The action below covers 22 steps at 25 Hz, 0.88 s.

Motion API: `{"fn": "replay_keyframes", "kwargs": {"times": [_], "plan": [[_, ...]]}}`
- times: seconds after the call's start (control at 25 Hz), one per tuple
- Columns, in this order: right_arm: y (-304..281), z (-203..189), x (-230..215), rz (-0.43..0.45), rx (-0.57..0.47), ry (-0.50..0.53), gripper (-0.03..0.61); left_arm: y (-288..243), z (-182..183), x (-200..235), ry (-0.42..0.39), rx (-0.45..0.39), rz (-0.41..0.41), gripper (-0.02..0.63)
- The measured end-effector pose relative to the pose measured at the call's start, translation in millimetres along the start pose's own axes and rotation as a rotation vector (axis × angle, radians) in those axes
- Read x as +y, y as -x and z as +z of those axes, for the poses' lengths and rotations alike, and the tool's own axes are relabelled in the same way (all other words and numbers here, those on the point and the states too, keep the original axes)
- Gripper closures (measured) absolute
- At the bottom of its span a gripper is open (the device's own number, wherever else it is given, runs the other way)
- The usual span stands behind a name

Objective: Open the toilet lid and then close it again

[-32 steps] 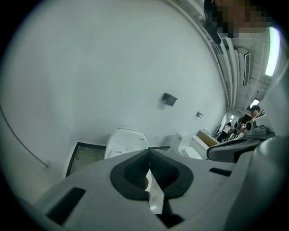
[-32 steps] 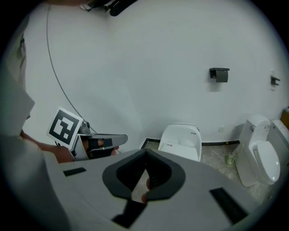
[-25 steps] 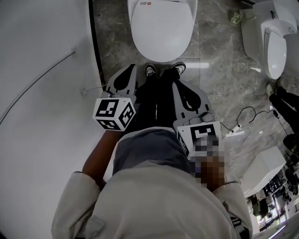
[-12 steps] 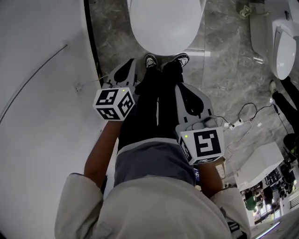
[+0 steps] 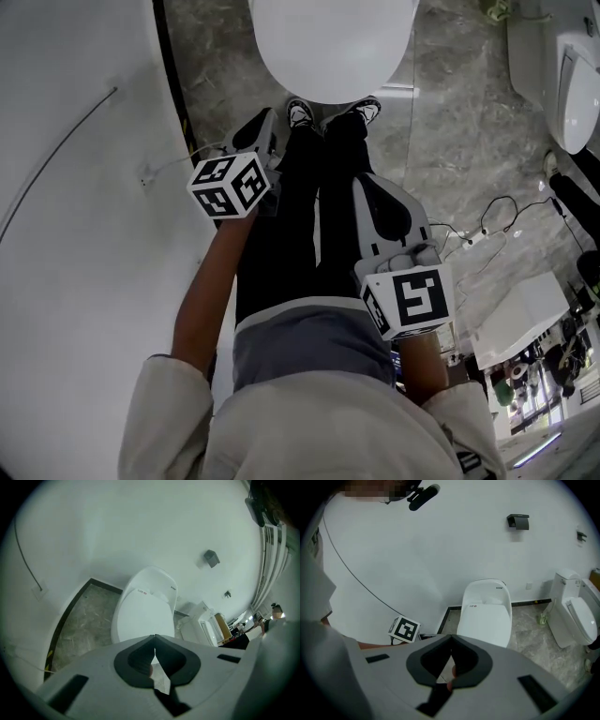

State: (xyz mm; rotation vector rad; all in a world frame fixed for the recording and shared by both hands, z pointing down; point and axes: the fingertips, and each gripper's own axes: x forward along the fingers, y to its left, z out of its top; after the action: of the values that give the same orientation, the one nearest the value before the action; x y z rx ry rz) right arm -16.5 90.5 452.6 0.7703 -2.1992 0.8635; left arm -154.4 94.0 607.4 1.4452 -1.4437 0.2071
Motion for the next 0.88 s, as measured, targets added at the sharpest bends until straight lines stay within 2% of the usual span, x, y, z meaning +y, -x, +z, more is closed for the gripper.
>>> {"fn": "replay_keyframes", "kwargs": {"times": [0.2, 0.36, 0.44, 0.6, 0.76, 0.88], "plan": [[-9, -12, 7, 0.015, 0.017, -0.012, 0.568, -25, -23, 22, 0.059, 0.035, -0.029, 0.601], [-15, -16, 4, 0.018, 0.026, -0.019, 0.568, -48, -40, 36, 0.195, 0.05, -0.075, 0.533], [-18, -20, 2, 0.014, 0.034, -0.019, 0.568, -59, -46, 44, 0.24, 0.049, -0.091, 0.523], [-25, -27, -1, 0.015, 0.058, -0.025, 0.569, -78, -59, 58, 0.267, 0.065, -0.099, 0.492], [-30, -26, -11, 0.016, 0.077, -0.034, 0.569, -107, -69, 66, 0.347, 0.102, -0.11, 0.46], [-30, -28, -18, 0.017, 0.092, -0.044, 0.568, -128, -75, 74, 0.415, 0.118, -0.09, 0.437]]}}
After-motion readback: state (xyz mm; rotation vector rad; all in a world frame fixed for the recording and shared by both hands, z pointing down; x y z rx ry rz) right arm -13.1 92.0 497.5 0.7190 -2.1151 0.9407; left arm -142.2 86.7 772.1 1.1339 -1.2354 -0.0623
